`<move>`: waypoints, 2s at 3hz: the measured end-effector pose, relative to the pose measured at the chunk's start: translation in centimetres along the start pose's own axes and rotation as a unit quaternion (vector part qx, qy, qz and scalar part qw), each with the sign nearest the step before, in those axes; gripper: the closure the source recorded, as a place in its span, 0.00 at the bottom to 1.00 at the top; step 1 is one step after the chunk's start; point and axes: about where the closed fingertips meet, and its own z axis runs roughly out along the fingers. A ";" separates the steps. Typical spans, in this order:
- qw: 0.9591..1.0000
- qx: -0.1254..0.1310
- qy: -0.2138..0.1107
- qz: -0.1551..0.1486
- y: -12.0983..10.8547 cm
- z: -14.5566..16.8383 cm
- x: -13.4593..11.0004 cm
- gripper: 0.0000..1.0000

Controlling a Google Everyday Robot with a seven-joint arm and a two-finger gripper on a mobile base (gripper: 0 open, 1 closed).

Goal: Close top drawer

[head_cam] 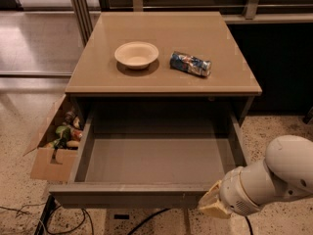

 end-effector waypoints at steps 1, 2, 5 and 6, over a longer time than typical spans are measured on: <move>1.000 0.000 -0.005 0.002 -1.7 1.1 -1.0 0.01; 1.000 -0.005 -0.014 0.007 -3.5 2.4 -1.5 0.00; 0.993 0.104 -0.023 -0.045 -19.8 -2.4 -11.1 0.79; 0.994 0.100 -0.025 -0.045 -19.5 -2.1 -11.0 0.68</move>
Offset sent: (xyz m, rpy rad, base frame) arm 0.0687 0.0154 -0.0377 0.0624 0.0195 -0.0305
